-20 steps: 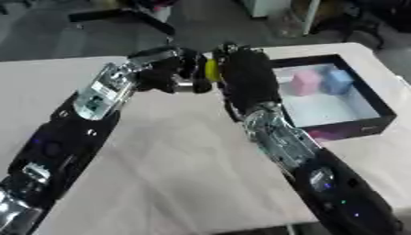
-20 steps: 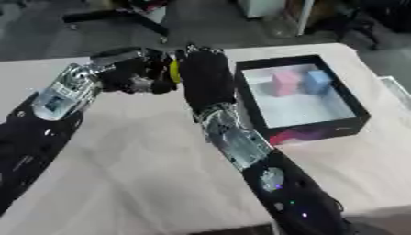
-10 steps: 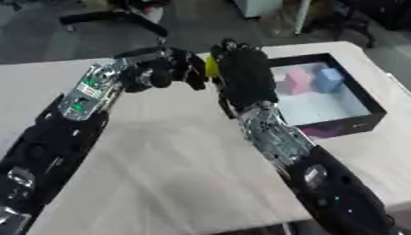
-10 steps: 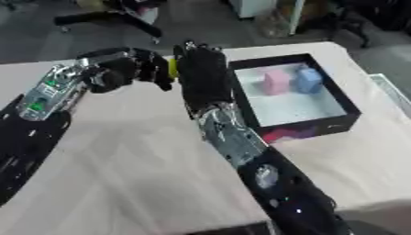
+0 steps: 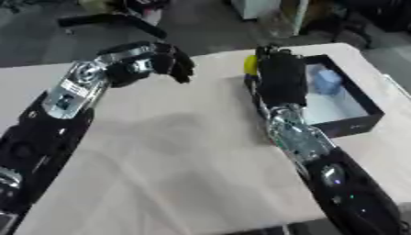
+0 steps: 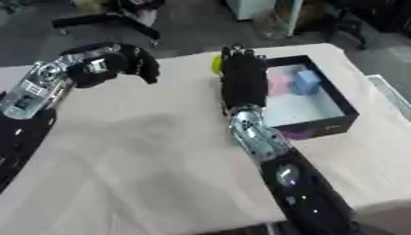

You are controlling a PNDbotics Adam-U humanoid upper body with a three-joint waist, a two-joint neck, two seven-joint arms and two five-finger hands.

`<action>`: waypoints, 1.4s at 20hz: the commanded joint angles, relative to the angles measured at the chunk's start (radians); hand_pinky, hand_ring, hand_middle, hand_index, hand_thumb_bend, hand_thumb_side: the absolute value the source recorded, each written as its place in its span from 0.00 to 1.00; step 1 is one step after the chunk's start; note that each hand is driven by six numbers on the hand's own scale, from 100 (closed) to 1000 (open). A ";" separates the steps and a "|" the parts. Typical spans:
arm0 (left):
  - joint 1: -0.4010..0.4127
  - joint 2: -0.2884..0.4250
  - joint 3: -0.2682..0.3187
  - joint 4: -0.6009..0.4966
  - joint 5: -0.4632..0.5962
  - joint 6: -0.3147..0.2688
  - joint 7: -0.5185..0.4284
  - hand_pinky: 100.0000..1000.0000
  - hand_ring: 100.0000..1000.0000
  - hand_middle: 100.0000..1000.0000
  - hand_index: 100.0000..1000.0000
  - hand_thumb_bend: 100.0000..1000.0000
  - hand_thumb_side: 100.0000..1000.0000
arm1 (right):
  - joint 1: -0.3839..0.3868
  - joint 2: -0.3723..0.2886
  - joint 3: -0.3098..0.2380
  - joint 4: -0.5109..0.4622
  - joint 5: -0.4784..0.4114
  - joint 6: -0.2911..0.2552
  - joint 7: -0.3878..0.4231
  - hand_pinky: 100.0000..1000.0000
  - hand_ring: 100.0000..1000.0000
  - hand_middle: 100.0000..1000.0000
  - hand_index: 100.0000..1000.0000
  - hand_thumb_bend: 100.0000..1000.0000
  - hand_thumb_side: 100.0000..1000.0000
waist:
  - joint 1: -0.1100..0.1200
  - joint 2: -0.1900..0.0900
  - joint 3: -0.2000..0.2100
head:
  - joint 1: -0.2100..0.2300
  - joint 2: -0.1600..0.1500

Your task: Pick up the objects with one hand, pass them to the other hand, and then place them into the box on the other side of the table.

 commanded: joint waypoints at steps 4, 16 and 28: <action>0.054 0.111 0.089 -0.109 -0.040 -0.035 0.112 0.74 0.65 0.61 0.73 0.55 0.76 | -0.019 -0.068 -0.129 0.212 -0.138 0.170 0.094 0.97 0.87 0.90 1.00 0.21 0.61 | -0.001 -0.023 0.008 | -0.001 -0.020; 0.363 0.210 0.407 -0.376 -0.192 -0.044 0.445 0.73 0.62 0.58 0.71 0.49 0.73 | -0.034 -0.164 -0.261 -0.011 0.028 0.147 0.294 0.71 0.89 0.93 1.00 0.24 0.43 | -0.014 -0.016 0.026 | 0.011 -0.045; 0.603 0.004 0.654 -0.640 -0.347 0.053 0.868 0.71 0.60 0.56 0.69 0.42 0.65 | 0.187 -0.011 -0.250 -0.461 -0.011 0.060 -0.227 0.41 0.68 0.72 0.91 0.00 0.33 | -0.004 -0.013 0.033 | 0.117 -0.011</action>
